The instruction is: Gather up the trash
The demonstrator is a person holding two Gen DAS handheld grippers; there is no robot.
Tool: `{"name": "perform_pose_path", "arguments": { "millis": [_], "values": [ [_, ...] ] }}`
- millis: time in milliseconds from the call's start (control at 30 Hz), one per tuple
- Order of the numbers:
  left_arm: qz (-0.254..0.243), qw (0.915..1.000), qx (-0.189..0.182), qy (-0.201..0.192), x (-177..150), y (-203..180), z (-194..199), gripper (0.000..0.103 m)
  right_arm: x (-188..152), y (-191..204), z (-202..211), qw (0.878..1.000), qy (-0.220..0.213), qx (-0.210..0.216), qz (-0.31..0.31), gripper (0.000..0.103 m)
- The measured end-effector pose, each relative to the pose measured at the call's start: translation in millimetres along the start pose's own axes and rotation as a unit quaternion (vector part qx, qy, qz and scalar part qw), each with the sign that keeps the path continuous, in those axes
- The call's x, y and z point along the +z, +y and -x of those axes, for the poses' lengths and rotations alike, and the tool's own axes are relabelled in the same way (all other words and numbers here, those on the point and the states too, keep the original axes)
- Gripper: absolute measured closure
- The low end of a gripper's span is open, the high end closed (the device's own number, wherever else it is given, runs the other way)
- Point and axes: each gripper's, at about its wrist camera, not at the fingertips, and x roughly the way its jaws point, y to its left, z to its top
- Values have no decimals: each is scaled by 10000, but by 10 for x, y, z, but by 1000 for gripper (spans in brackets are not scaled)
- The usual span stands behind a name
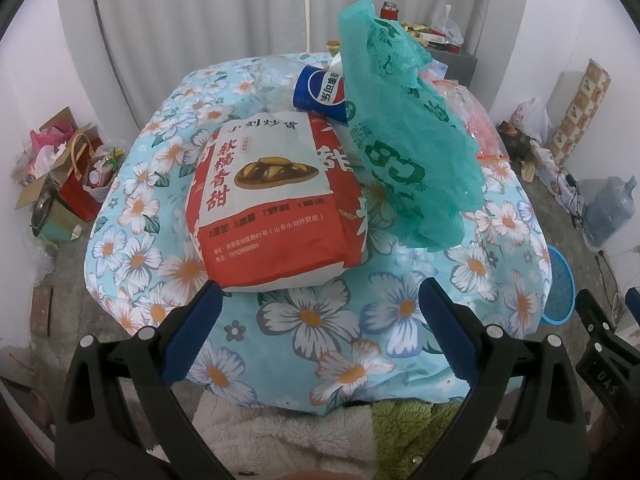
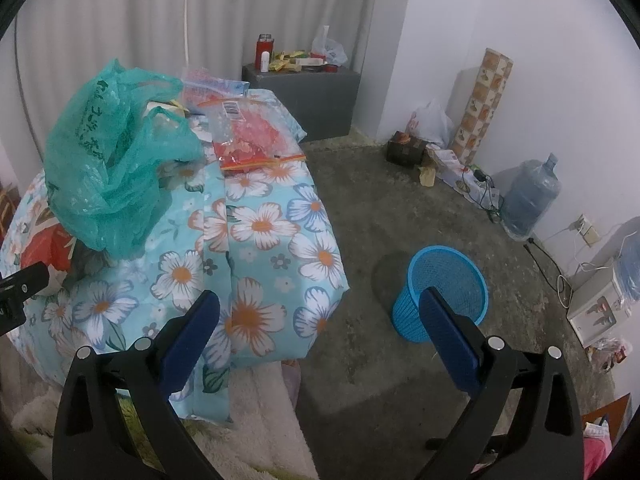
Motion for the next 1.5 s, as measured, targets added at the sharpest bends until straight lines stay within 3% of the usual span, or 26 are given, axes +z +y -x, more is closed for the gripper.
{"name": "perform_pose_path", "arguments": {
  "millis": [1500],
  "values": [
    [1, 10000, 37, 27, 5, -17, -9, 9, 0, 0, 4, 10000, 14, -35, 34, 6]
  ]
}}
